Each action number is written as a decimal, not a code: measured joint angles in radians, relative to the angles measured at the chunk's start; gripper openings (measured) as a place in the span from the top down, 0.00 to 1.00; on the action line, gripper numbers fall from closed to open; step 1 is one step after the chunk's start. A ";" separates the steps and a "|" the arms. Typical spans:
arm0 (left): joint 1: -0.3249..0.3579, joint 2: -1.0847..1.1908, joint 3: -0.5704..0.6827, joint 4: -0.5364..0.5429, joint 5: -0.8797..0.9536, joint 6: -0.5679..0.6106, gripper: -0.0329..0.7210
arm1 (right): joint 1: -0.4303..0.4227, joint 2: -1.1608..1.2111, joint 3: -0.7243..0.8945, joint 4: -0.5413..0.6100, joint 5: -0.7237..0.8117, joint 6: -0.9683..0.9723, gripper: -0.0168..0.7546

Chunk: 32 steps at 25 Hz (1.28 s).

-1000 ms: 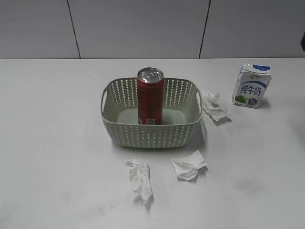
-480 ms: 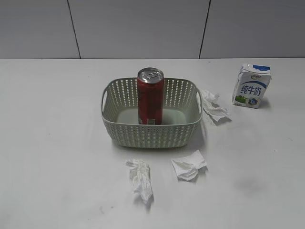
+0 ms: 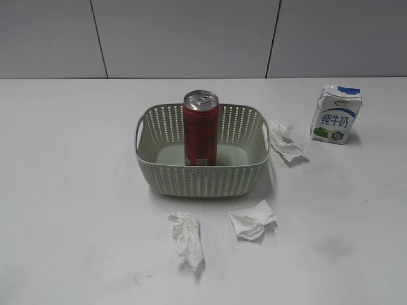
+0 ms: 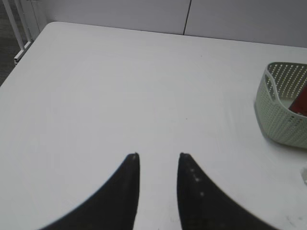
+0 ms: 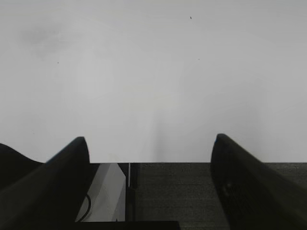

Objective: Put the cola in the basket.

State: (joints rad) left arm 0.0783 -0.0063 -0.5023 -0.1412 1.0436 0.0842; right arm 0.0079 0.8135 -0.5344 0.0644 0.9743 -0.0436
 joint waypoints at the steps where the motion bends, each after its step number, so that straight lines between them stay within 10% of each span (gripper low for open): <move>1: 0.000 0.000 0.000 0.000 0.000 0.000 0.67 | 0.000 -0.030 0.021 0.000 -0.002 0.000 0.21; 32: 0.000 0.000 0.000 0.001 0.000 0.000 0.67 | 0.000 -0.819 0.114 0.033 -0.028 0.000 0.21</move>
State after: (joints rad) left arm 0.0783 -0.0063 -0.5023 -0.1405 1.0436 0.0842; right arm 0.0079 -0.0050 -0.4205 0.0973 0.9460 -0.0439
